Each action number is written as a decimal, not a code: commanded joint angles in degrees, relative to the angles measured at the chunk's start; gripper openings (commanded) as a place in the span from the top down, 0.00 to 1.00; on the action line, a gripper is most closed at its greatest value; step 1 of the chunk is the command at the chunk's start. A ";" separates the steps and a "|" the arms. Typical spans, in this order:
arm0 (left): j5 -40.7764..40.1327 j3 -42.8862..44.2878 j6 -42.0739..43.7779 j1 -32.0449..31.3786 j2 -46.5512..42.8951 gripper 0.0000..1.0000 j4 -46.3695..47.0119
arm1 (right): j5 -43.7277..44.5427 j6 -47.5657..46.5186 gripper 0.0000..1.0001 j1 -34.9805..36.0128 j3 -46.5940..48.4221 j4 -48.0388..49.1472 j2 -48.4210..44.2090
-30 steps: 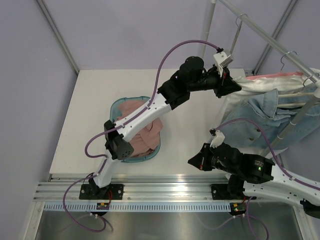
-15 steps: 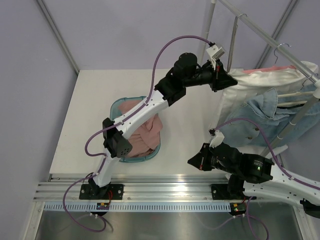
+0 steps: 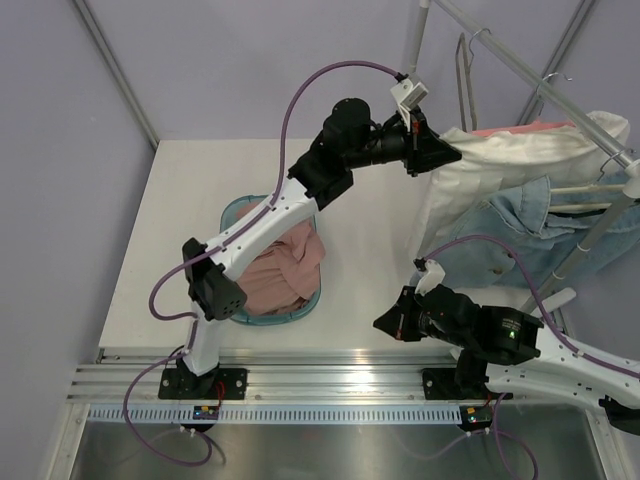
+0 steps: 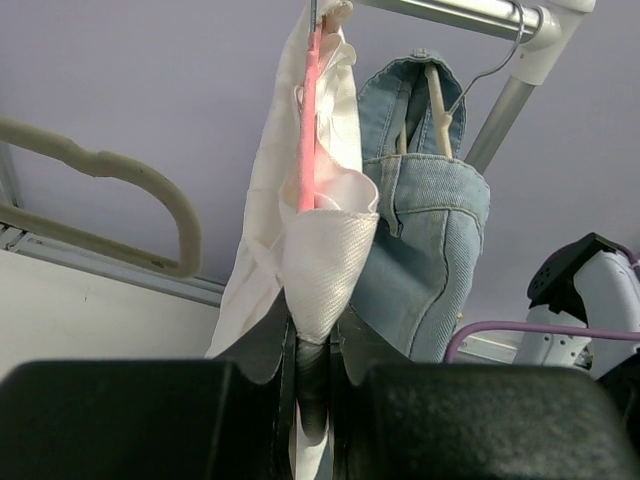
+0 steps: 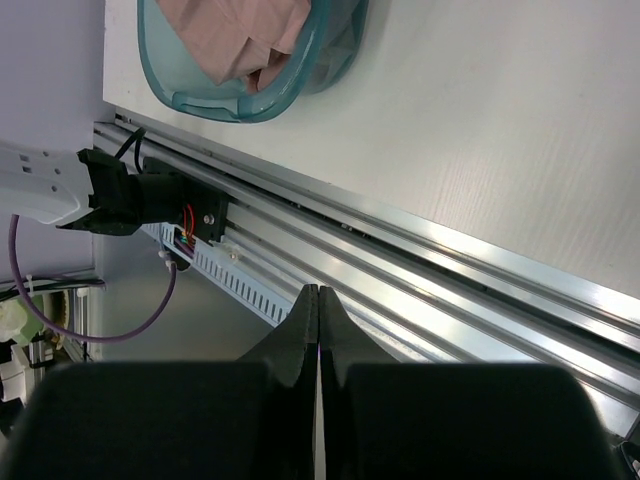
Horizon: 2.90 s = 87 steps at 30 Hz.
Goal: Remove the skirt from the hanger
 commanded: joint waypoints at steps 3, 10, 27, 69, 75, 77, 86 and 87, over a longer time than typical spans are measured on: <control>1.92 -1.61 0.54 0.56 -7.63 1.00 8.12 | -1.00 0.14 1.00 0.31 2.11 2.48 1.03; -0.27 -14.34 2.48 1.35 -15.53 1.00 9.77 | -0.65 -0.12 1.00 0.22 2.64 2.39 0.94; -7.11 -48.24 5.03 10.49 -41.89 1.00 0.74 | -2.67 -5.73 0.01 0.22 8.50 2.57 9.45; -7.66 -72.89 -1.91 10.76 -90.86 1.00 -33.20 | 14.37 -22.88 0.47 0.39 45.44 5.56 36.36; -6.70 -71.49 -1.74 10.76 -91.83 1.00 -34.96 | 15.79 -22.53 0.50 0.39 43.60 6.61 35.84; -6.69 -71.31 -1.91 10.67 -92.09 1.00 -34.96 | 15.87 -22.36 0.50 0.39 43.68 6.17 35.92; -6.60 -70.96 -3.58 10.67 -91.75 1.00 -31.80 | 14.91 -20.16 0.61 0.48 40.79 5.91 34.61; -6.52 -70.61 -3.67 10.67 -90.96 1.00 -31.19 | 14.82 -19.81 0.61 0.48 40.26 6.69 34.43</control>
